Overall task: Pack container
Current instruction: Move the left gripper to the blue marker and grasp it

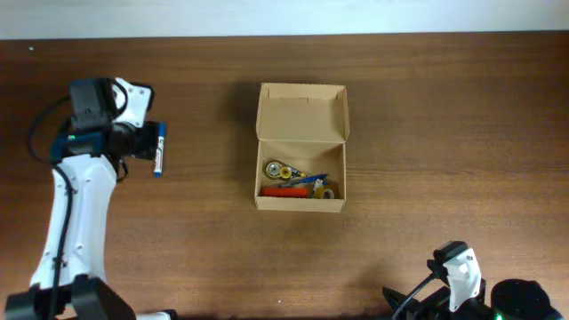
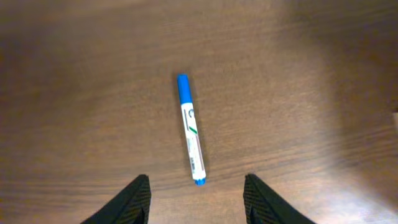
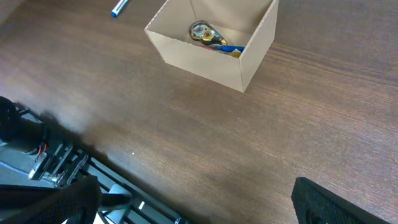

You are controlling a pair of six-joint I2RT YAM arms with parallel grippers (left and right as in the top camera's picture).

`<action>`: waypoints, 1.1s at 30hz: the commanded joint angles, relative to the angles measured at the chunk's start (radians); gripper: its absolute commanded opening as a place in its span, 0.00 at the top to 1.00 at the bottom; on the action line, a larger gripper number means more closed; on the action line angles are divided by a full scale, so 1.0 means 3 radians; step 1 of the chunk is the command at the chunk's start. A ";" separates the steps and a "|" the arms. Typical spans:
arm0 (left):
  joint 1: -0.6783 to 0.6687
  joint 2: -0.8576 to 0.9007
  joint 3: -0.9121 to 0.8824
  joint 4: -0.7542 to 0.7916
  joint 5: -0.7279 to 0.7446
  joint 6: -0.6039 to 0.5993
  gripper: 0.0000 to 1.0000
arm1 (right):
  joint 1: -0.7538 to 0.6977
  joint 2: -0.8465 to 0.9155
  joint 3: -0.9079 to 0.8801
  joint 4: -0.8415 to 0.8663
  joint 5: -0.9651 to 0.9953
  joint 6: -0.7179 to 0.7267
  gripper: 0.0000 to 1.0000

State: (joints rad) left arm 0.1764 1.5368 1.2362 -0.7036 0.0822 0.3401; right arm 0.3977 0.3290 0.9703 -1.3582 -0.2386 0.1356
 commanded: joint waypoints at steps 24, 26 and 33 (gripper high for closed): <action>0.0011 0.1259 -0.0289 0.0752 0.0010 -0.0126 0.53 | -0.0022 -0.0008 0.0004 0.0009 -0.0043 0.0027 0.01; 0.0011 0.1261 -0.0290 0.0767 0.0009 -0.0123 0.56 | -0.0022 -0.0008 0.0004 0.0008 -0.0043 0.0025 0.01; 0.0010 0.1356 -0.0291 0.0810 0.0003 -0.0125 0.59 | -0.0022 -0.0008 0.0004 0.0009 -0.0043 0.0027 0.01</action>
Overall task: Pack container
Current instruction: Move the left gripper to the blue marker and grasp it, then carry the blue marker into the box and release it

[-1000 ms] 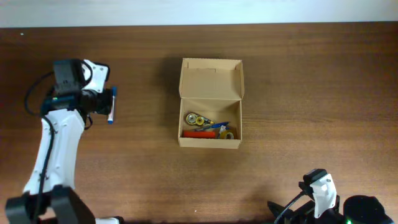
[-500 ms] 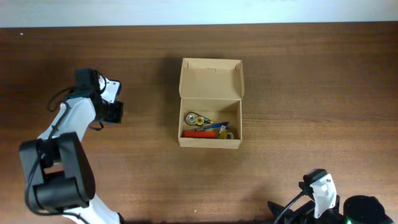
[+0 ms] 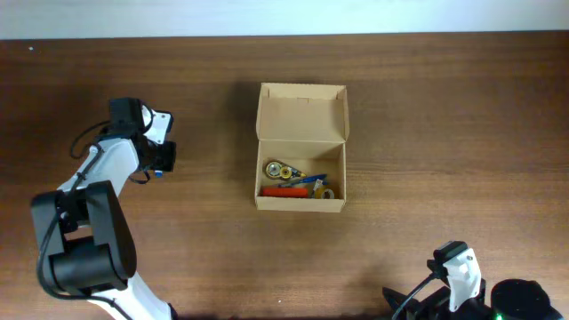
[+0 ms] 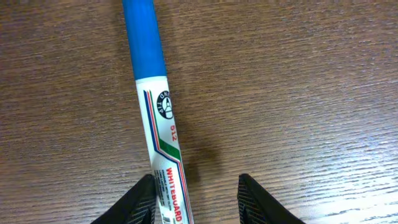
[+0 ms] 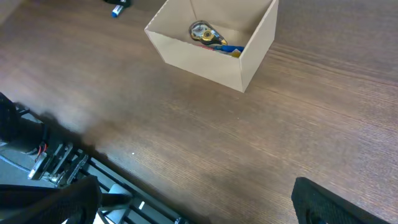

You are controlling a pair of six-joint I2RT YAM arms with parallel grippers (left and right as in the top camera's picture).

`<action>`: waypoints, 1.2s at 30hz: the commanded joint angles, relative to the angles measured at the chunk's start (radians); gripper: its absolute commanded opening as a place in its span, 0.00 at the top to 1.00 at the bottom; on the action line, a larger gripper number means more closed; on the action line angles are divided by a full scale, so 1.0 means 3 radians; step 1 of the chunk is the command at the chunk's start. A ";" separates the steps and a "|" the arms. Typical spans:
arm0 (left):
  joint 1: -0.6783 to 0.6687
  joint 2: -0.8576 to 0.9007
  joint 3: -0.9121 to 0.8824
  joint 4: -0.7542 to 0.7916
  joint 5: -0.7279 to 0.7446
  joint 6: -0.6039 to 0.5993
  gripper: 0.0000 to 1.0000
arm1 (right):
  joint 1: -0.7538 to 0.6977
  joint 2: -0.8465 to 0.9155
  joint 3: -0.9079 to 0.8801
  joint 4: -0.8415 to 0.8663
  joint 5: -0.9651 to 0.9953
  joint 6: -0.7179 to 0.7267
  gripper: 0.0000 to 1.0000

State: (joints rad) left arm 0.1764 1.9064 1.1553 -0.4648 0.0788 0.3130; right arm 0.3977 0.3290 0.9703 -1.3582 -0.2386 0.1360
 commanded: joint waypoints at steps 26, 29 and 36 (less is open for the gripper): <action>-0.0285 -0.0604 0.1039 -0.0376 0.0224 -0.0240 0.98 | -0.0022 -0.0008 0.0004 0.0009 -0.0043 0.0025 0.01; -0.0481 -0.0926 0.1171 -0.0378 0.0225 -0.0099 0.98 | -0.0022 -0.0008 0.0004 0.0009 -0.0043 0.0025 0.01; -0.1160 -0.1202 0.1172 -0.0758 0.0346 0.0701 0.98 | -0.0022 -0.0008 0.0004 0.0009 -0.0043 0.0025 0.01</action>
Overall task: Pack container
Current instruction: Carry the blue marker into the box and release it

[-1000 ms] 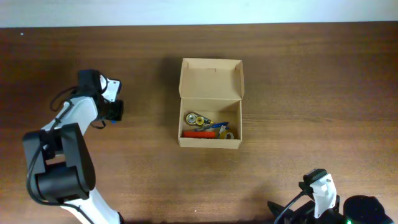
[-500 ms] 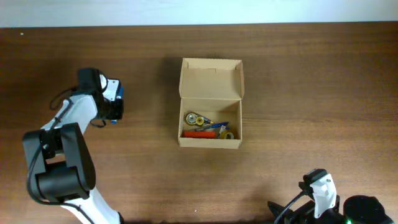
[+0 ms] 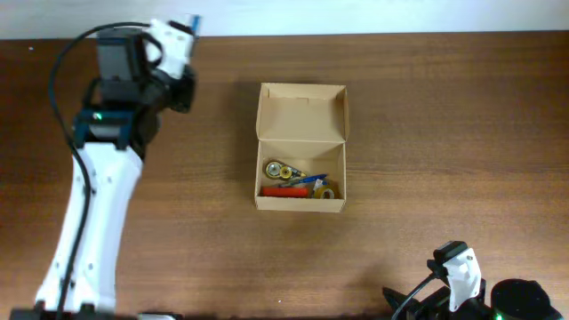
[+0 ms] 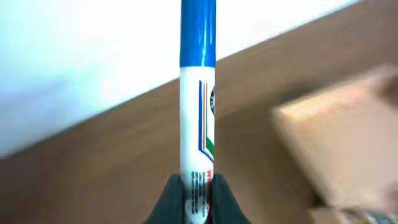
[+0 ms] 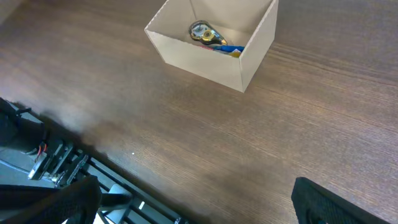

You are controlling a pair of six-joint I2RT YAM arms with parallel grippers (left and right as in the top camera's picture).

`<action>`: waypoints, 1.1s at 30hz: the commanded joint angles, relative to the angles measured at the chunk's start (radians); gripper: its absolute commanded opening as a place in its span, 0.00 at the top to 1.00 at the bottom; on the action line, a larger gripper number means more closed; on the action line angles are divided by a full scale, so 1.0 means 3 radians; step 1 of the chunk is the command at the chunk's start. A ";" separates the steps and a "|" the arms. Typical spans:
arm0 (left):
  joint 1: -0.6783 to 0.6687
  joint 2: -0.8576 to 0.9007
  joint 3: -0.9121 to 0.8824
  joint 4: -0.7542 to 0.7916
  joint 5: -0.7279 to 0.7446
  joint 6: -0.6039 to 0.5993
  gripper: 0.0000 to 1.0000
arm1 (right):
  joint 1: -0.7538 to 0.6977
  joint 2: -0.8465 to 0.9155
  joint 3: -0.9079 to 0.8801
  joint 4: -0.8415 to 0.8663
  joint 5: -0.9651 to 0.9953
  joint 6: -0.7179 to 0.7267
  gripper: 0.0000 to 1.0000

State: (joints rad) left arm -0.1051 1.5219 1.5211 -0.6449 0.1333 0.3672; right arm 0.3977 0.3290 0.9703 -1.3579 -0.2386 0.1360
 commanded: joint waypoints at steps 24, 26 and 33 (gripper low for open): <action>-0.1470 0.1490 -0.0050 -0.0732 0.0314 0.2210 0.99 | -0.0022 -0.0008 0.0004 0.0008 -0.0043 0.0025 0.01; -0.1470 0.1532 -0.0050 -0.0749 0.0216 0.2210 0.99 | -0.0022 -0.0008 0.0004 0.0006 -0.0043 0.0025 0.01; -0.1448 0.1541 -0.0050 -0.0815 0.0175 0.2211 0.98 | -0.0022 -0.0008 0.0004 0.0008 -0.0043 0.0025 0.01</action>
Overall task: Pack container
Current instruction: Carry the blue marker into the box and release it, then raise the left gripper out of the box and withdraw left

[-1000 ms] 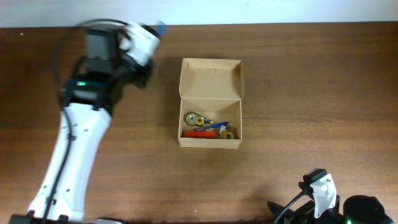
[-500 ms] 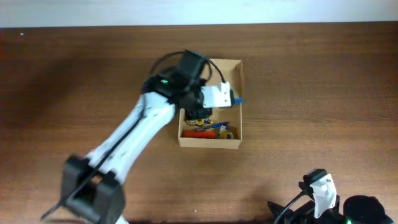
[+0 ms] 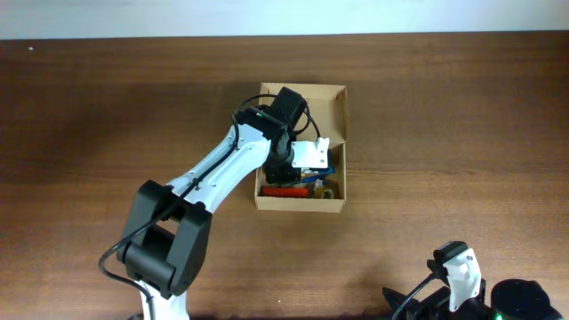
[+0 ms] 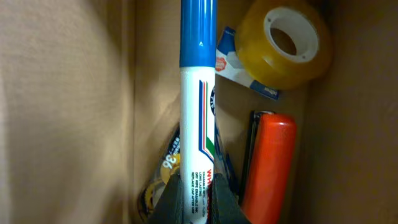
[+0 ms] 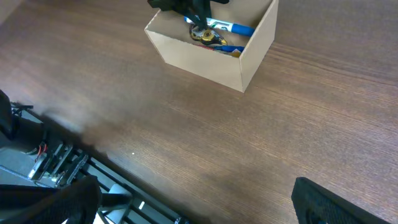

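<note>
An open cardboard box (image 3: pixel 264 182) stands mid-table with its lid flap up at the far side. In it lie a yellow tape roll (image 4: pixel 283 40), an orange-red cylinder (image 4: pixel 268 168), a gold tape measure (image 5: pixel 200 34) and blue items. My left gripper (image 4: pixel 198 202) is down inside the box, shut on a white whiteboard marker with a blue cap (image 4: pixel 198 93), which hangs above the contents along the box's left wall. The right wrist view shows the marker (image 5: pixel 231 28) lying across the box opening. My right gripper (image 5: pixel 196 186) stands open and empty at the near right table edge.
The left arm (image 3: pixel 209 178) reaches diagonally over the table from the near left to the box. The right arm's base (image 3: pixel 458 276) sits at the near right corner. A metal frame (image 5: pixel 56 162) runs beside the near table edge.
The left gripper, holding the marker high near the table's far left edge, has moved right and down into the box, with the marker still in it. The right arm has not moved.
The marker lay on the table at the left with my left gripper open above it. Then the gripper was low over it, jaws either side. Then it held the marker aloft at the far left, and now holds it inside the box.
</note>
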You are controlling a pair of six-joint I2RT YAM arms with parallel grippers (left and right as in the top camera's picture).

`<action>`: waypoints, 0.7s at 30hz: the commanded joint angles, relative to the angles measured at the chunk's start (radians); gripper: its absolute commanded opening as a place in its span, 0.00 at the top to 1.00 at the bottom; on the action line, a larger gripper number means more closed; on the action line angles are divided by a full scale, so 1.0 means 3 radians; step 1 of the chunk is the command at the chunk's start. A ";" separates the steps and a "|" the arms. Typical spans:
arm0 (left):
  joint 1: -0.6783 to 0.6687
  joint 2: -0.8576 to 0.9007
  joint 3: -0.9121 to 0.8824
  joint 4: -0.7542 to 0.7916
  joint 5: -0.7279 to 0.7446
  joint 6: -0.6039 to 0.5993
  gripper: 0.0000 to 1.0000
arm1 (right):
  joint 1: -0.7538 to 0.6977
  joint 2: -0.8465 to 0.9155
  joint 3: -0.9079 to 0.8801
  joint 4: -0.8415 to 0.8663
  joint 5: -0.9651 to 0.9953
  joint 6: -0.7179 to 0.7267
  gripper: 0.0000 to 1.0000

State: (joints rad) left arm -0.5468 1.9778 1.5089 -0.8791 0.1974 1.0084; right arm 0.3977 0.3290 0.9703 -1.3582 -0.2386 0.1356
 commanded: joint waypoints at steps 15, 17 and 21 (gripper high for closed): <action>0.0065 -0.0019 0.0196 -0.0326 -0.0188 -0.1008 0.48 | -0.0022 -0.0008 0.0004 0.0009 -0.0043 0.0027 0.01; 0.0065 -0.0072 0.0305 -0.0421 -0.0187 -0.1314 0.53 | -0.0022 -0.0008 0.0004 0.0009 -0.0043 0.0027 0.01; 0.0065 -0.0259 0.0455 -0.0450 -0.0187 -0.1685 0.58 | -0.0022 -0.0008 0.0004 0.0009 -0.0043 0.0027 0.01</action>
State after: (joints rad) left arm -0.5335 1.9701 1.6016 -1.0107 0.1417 0.6403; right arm 0.3977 0.3290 0.9703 -1.3582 -0.2386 0.1356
